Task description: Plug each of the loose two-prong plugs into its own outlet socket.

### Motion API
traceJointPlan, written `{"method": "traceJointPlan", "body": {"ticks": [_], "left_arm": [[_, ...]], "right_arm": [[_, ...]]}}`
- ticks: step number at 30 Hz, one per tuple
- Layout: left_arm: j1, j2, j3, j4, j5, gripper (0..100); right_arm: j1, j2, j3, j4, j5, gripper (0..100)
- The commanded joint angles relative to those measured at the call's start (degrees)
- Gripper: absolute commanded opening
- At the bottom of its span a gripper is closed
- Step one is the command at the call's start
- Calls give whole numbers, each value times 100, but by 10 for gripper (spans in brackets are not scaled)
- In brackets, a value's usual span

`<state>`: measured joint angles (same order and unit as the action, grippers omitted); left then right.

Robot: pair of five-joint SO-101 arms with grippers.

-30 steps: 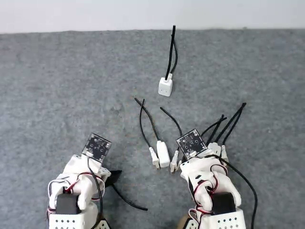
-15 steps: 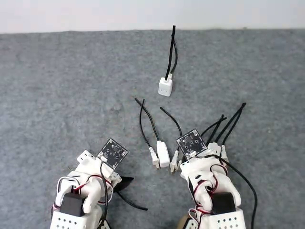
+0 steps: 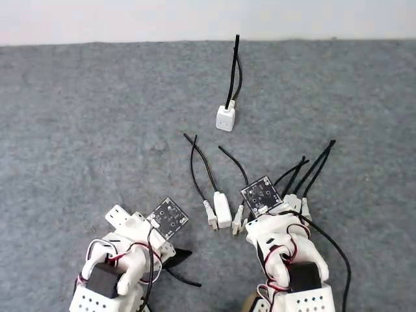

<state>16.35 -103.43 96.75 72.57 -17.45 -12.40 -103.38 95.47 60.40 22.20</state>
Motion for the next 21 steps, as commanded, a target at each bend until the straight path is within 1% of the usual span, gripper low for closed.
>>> {"method": "traceJointPlan", "body": {"ticks": [1, 5, 9, 12, 14, 17, 21], "left_arm": [[-97, -79, -75, 18, -53, 378], [-264, -79, -119, 53, -53, 378], [-255, -88, -127, -237, -105, 381], [-659, -79, -338, -193, -800, 381], [-809, -88, -664, -413, -1152, 381], [-1029, -88, -1297, -615, -1143, 381], [-1345, -62, -2176, -519, -1134, 381]], "right_arm": [[48, -66, 97, -75, 53, 9], [48, -66, 97, -75, 53, 9], [48, -66, 97, -75, 53, 12], [48, -66, 97, -75, 53, 12], [48, -66, 97, -75, 53, 12], [48, -66, 97, -75, 53, 12], [48, -66, 97, -75, 53, 12]]}}
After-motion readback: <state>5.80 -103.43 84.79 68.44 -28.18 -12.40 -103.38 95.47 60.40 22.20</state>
